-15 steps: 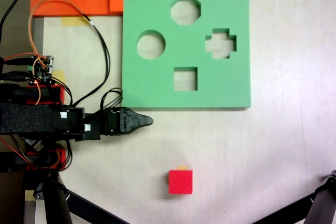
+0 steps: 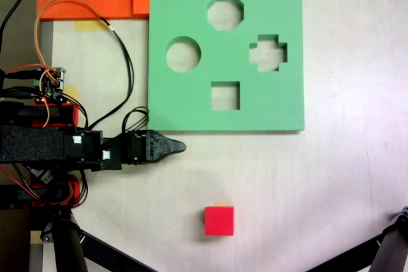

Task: Put the square block into the corresponding hole

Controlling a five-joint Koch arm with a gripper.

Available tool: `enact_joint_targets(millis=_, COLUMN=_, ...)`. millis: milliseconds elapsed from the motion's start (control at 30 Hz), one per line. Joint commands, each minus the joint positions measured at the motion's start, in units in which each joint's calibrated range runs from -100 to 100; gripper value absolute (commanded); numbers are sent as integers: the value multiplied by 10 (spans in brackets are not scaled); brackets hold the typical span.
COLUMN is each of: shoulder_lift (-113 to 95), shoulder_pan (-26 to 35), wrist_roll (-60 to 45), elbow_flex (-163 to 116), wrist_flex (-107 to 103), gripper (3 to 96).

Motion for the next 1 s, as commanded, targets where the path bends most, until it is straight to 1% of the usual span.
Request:
enact_joint_targets(millis=33, shoulder_lift=-5, shoulder_pan=-2, wrist_roll=-2, elbow_flex=-7, wrist_flex=-65, gripper=487)
enact_joint_targets(millis=133, shoulder_lift=-5, shoulder_pan=-1, wrist_roll=-2, elbow_flex=-7, wrist_flex=-66, gripper=474)
enact_joint_targets(millis=300, shoulder_lift=-5, shoulder_pan=-24, wrist_roll=14, elbow_flex=-7, wrist_flex=-64, gripper=485)
enact_joint_targets(millis=333, shoulder_lift=-5, shoulder_pan=-24, wrist_roll=33, elbow_flex=-7, wrist_flex=-60, gripper=485)
enact_joint_targets(millis=467, shoulder_lift=-5, shoulder_pan=-26, wrist_roll=190, elbow_flex=-7, wrist_flex=-19, gripper=482)
enact_joint_targets(millis=533, shoulder_lift=-5, shoulder_pan=-36, wrist_roll=263, elbow_flex=-7, wrist_flex=-59, gripper=461)
enact_joint_targets(millis=567, shoulder_lift=-5, shoulder_pan=-44, wrist_roll=293, elbow_flex=33, wrist_flex=-134, gripper=460)
enact_joint_targets(millis=633, shoulder_lift=-5, shoulder_pan=-49, wrist_roll=360, elbow_flex=217, wrist_flex=-391, gripper=460)
enact_joint_targets(millis=667, shoulder_lift=-5, shoulder_pan=-49, wrist_roll=379, elbow_flex=340, wrist_flex=-528, gripper=461)
enact_joint_targets(millis=733, shoulder_lift=77, shoulder_pan=-51, wrist_roll=393, elbow_flex=494, wrist_flex=-672, gripper=461)
enact_joint_targets(millis=833, shoulder_lift=210, shoulder_pan=-53, wrist_roll=409, elbow_flex=714, wrist_flex=-835, gripper=460)
enact_joint_targets(millis=1000, shoulder_lift=457, shoulder_pan=-63, wrist_roll=412, elbow_flex=1036, wrist_flex=-1046, gripper=460)
